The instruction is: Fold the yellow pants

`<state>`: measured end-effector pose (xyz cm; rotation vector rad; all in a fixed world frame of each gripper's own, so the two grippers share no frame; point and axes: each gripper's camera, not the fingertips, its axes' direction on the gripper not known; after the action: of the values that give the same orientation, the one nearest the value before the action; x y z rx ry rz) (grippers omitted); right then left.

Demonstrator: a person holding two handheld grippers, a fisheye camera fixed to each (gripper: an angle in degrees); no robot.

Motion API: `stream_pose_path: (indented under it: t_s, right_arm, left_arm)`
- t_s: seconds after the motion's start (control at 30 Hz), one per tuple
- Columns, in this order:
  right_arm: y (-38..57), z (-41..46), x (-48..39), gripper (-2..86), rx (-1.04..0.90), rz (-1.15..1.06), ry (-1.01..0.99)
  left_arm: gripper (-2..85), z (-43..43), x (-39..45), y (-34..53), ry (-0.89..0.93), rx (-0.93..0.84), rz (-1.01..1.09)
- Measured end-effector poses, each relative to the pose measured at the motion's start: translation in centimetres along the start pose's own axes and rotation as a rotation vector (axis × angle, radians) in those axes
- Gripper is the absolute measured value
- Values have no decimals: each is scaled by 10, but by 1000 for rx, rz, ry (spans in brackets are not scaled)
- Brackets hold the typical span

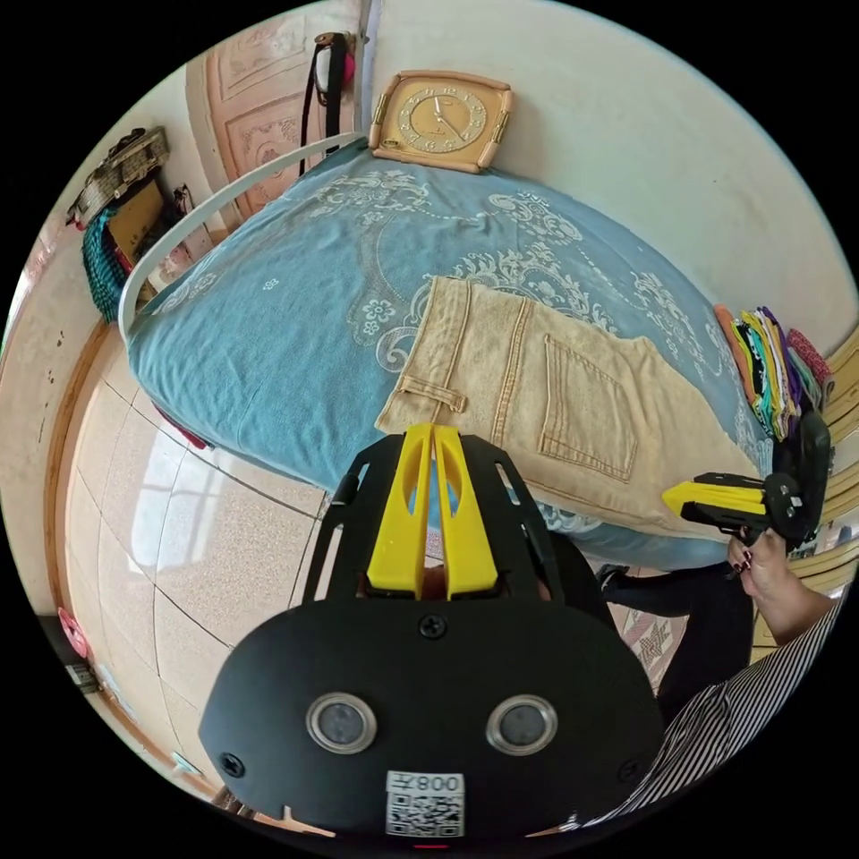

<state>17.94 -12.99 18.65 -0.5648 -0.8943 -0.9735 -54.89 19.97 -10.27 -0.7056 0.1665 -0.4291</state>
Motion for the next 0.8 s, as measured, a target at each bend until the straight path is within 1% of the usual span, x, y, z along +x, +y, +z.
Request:
stream_pose_path:
  t_s: [0.07, 0.13, 0.17, 0.2, 0.23, 0.3, 0.33, 0.37, 0.47, 0.53, 0.6, 0.63, 0.73, 0.8]
  right_arm:
    - [23, -1, -4, 1, -18, 25, 18]
    - [47, -10, -4, 1, -2, 58, 44]
    - [65, -17, -3, 1, 9, 89, 68]
    - [75, -21, -1, 1, 15, 107, 80]
    - [96, -28, 3, 1, 22, 147, 109]
    - [129, -37, 13, 1, 29, 223, 161]
    - [150, -41, 22, 1, 28, 281, 185]
    - [169, -43, 31, 1, 14, 336, 202]
    - [213, -31, 49, 2, -53, 414, 248]
    - [234, -33, 55, 2, -3, 431, 203]
    - [250, -37, 58, 2, 8, 445, 186]
    - [264, -44, 59, 3, 46, 461, 186]
    - [318, -68, 72, 7, 179, 550, 150]
    - [362, -84, 85, 12, 250, 638, 151]
  left_arm:
    - [2, 2, 19, 0, 35, 21, 83]
    - [2, 7, 49, -1, 144, 16, 237]
    - [2, 14, 73, -1, 241, -12, 353]
    - [3, 24, 98, 1, 298, -54, 457]
    - [3, 29, 110, 2, 299, -73, 499]
    - [3, 58, 154, 7, 276, -168, 639]
    - [3, 66, 163, 8, 285, -199, 667]
    - [3, 86, 179, 11, 301, -282, 712]
    - [4, 112, 200, 11, 296, -331, 707]
    - [6, 118, 212, 8, 300, -346, 688]
    - [12, 116, 236, 9, 267, -291, 718]
    - [14, 117, 243, 9, 276, -283, 726]
    - [45, 130, 289, 6, 421, -289, 769]
    - [74, 151, 344, 2, 523, -326, 852]
